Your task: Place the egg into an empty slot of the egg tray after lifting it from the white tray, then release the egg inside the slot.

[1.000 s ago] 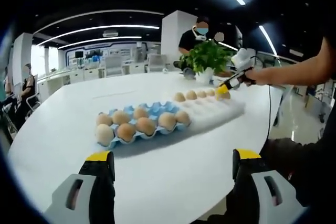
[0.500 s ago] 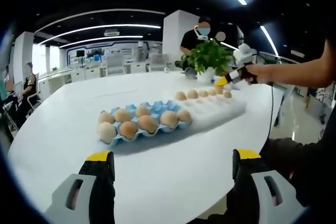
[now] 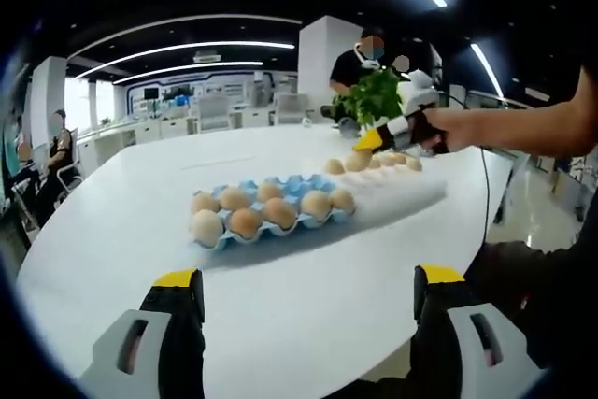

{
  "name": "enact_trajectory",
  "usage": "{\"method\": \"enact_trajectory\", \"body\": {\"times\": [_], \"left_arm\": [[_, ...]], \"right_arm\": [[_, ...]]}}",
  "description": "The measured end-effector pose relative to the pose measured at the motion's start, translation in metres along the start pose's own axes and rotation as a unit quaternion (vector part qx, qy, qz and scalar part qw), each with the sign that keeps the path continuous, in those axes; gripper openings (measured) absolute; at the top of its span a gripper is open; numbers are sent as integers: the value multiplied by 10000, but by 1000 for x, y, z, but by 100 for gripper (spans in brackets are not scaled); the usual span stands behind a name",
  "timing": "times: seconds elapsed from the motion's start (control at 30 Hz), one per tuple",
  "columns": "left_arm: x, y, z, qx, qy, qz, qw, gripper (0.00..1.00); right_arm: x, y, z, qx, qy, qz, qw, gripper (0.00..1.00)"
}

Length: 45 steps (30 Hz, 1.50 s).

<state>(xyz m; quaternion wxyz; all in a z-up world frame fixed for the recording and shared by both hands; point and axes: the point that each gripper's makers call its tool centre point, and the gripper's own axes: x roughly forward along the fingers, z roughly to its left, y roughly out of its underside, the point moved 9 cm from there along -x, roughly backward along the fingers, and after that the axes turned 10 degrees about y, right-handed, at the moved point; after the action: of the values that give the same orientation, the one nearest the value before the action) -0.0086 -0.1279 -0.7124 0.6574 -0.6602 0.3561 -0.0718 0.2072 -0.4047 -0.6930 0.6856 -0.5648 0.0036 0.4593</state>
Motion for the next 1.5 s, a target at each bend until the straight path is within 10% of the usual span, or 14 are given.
{"method": "enact_trajectory", "body": {"times": [0.57,0.73,1.03,1.27,1.4,1.5], "left_arm": [[-14,4,5,-56,-179,-21,9998,95],[-13,4,5,-58,-180,-12,9998,95],[-12,4,6,-46,-214,-18,9998,95],[-13,7,9,-85,-244,25,9997,94],[-11,5,8,-68,-248,-4,9997,94],[-6,4,8,-112,-220,-5,9997,94]], "right_arm": [[67,0,50,-1043,-300,486,9929,26],[80,-1,58,-1663,-353,803,9822,26],[101,3,72,-3146,-229,1395,9387,26],[95,1,71,-3187,-440,1129,9401,26],[81,-8,68,-2236,-496,429,9725,25],[75,-8,63,-2062,-470,239,9771,24]]}}
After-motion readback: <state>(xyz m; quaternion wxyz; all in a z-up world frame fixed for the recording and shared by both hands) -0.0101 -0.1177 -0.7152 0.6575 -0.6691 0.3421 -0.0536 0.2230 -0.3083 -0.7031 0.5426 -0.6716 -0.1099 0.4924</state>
